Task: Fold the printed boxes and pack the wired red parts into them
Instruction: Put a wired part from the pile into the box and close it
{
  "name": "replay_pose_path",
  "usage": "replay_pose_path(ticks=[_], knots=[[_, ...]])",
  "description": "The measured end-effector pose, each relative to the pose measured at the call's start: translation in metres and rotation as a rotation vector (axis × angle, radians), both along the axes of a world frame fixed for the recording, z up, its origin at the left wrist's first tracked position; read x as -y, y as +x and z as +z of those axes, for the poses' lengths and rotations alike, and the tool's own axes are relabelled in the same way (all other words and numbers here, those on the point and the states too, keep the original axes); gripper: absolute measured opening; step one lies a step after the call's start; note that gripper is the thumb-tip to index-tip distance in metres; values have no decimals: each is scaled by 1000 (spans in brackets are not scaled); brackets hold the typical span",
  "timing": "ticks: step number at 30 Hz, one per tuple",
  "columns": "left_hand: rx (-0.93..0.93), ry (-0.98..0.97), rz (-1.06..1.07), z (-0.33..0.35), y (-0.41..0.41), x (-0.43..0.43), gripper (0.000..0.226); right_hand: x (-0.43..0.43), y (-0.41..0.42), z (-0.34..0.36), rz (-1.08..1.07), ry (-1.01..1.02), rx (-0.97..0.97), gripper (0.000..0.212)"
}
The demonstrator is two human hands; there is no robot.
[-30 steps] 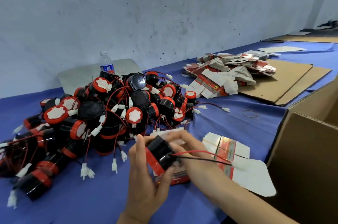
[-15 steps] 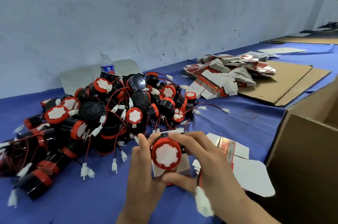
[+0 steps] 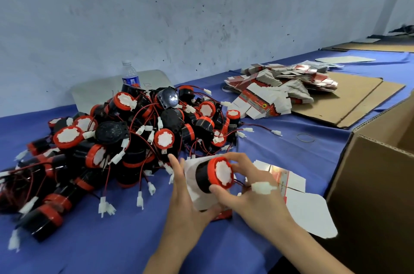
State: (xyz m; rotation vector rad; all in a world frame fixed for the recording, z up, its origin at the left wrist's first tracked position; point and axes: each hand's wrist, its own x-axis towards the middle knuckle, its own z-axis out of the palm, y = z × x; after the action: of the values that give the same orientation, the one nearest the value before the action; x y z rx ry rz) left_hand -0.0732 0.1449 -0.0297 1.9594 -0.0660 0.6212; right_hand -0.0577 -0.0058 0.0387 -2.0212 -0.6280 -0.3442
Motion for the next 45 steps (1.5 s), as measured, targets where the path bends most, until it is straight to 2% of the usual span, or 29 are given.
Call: replay_pose_path(ticks=[3,9,11,13,14,17,21,23,25,26,30,33,39,41,45], knots=[[-52,-34,2,-10,6,-6,131,-6,-3,0,23,-138,51,47],[-2,-52,-10,-13,9,-8,135,-15,-7,-7,136,121,-135,39],[-35,-99,-11,-14,8,-8,135,-13,-5,-13,68,-32,-132,41],[-63,-144,-1,-15,7,-8,130,-11,-2,-19,-39,-350,-58,46],[-74,-143,-1,-15,7,-8,127,-12,0,-22,-72,-440,-27,45],[-79,-48,8,-14,5,-6,117,-19,1,-25,-75,-512,15,30],[-16,87,-16,-13,2,-5,96,-20,2,-26,-58,-569,51,30],[22,181,-14,-11,-1,-3,74,-16,7,-21,-16,-511,28,27],[56,255,25,-9,-2,-1,32,-9,12,-14,20,-364,-21,13],[50,279,55,-6,-2,-1,24,-4,14,-10,-2,-256,-26,7],[18,336,118,1,2,-2,50,10,15,-9,-97,188,-104,33],[-3,359,101,5,-1,-5,39,8,15,-13,-25,426,-156,45],[-9,383,119,9,-4,-8,46,4,17,-23,-31,354,167,63],[-25,374,126,10,-5,-8,46,2,17,-24,1,293,228,55],[2,381,121,13,-7,-6,49,0,19,-24,-79,171,318,20]])
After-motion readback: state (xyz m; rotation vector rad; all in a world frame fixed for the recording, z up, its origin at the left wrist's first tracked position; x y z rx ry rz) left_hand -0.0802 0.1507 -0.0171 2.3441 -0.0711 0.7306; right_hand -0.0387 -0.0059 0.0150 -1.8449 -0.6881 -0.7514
